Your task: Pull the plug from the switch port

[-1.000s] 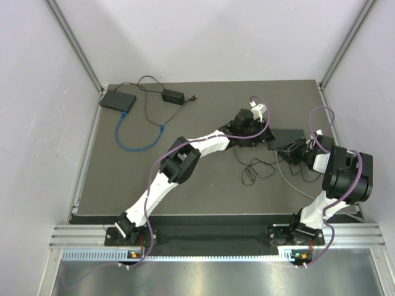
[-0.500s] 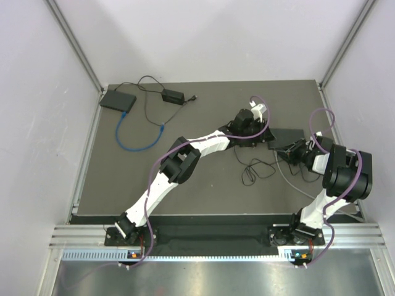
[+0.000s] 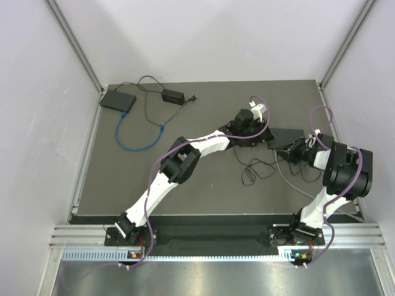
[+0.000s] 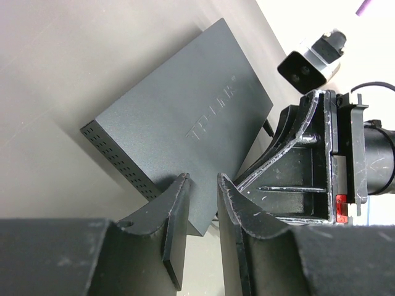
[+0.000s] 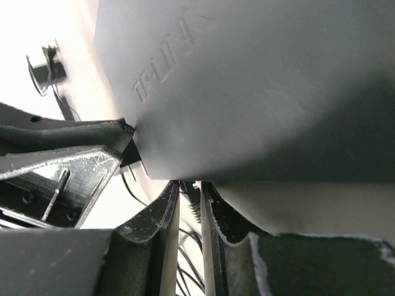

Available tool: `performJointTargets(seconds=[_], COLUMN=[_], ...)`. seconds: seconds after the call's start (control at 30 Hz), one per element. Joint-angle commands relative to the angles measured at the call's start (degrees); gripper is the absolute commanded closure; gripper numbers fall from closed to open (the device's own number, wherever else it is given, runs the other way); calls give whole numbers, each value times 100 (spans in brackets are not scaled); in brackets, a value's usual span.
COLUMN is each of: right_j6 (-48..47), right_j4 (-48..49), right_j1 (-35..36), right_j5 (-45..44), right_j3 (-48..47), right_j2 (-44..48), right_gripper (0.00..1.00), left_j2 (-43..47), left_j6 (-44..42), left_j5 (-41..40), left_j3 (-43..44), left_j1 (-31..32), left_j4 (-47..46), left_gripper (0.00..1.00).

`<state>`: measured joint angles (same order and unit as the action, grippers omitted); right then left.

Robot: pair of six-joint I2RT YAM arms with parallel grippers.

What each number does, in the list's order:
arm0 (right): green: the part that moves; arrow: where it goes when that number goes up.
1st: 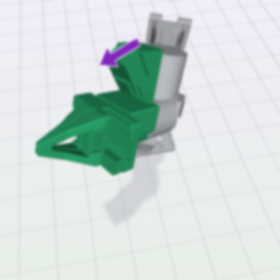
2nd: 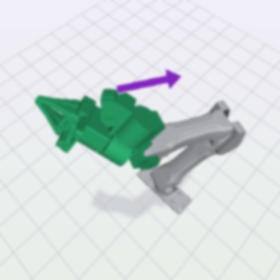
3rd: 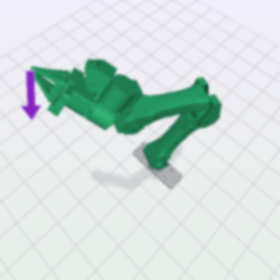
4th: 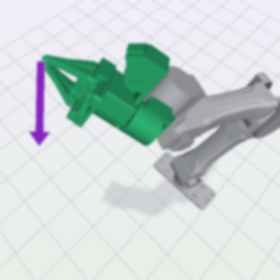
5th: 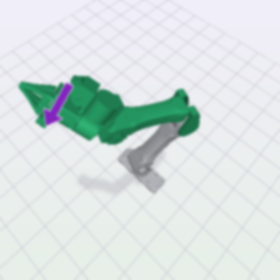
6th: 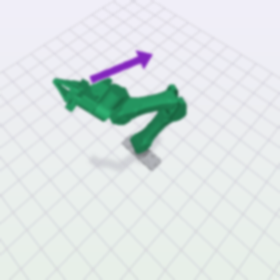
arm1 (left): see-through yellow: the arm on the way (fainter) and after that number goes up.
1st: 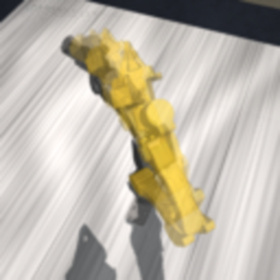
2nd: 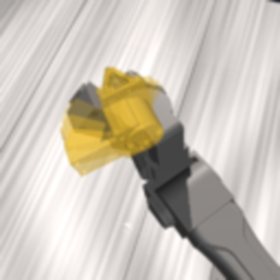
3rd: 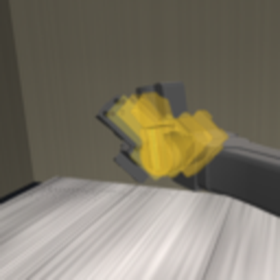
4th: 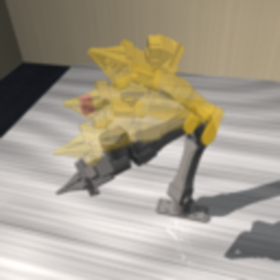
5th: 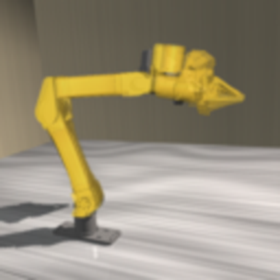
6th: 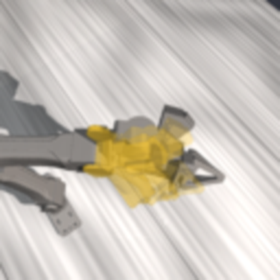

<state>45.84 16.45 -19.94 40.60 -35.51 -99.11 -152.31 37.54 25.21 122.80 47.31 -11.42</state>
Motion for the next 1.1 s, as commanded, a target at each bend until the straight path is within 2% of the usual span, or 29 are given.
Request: performJointTargets(seconds=[0.0,0.1,0.13,0.2,0.37,0.5,0.77,0.87,0.9,0.93,1.03,1.07], right_j6=[-820,-1593,-2049,-2316,-2449,-1976,-1535,-1823,-2164,-2263,-2395,-2492], right_j4=[-675,-1580,-2192,-2461,-2419,-1690,-1627,-2512,-2802,-2979,-2814,-2848], right_j1=[-45,-36,-36,-36,26,52,8,121,201,262,420,639], right_j5=[-10,-16,-182,-446,-448,376,686,-180,-1080,-1420,-2115,-2640], right_j3=[-351,-957,-1176,-1274,-1143,-835,-703,-861,-940,-975,-862,-905], right_j2=[-309,-530,-513,-408,-319,-460,-355,-109,92,189,585,699], right_gripper=[100,100,100,100,100,100,100,100,100,100,100,100], left_j2=[-44,-62,-62,-79,-167,-167,-159,-159,-159,-150,-159,-176], left_j6=[-45,-36,-45,-45,8,8,25,34,25,34,43,60], left_j5=[-51,-34,-43,-51,-34,-43,-60,-51,-69,-60,-51,-51], left_j3=[-72,-72,-64,-55,103,112,86,86,86,86,86,86], left_j1=[6,24,24,24,24,24,24,24,24,24,24,24], left_j4=[281,281,281,281,316,325,325,325,325,316,307,307], left_gripper=[70,70,70,70,70,70,70,70,70,70,70,70])
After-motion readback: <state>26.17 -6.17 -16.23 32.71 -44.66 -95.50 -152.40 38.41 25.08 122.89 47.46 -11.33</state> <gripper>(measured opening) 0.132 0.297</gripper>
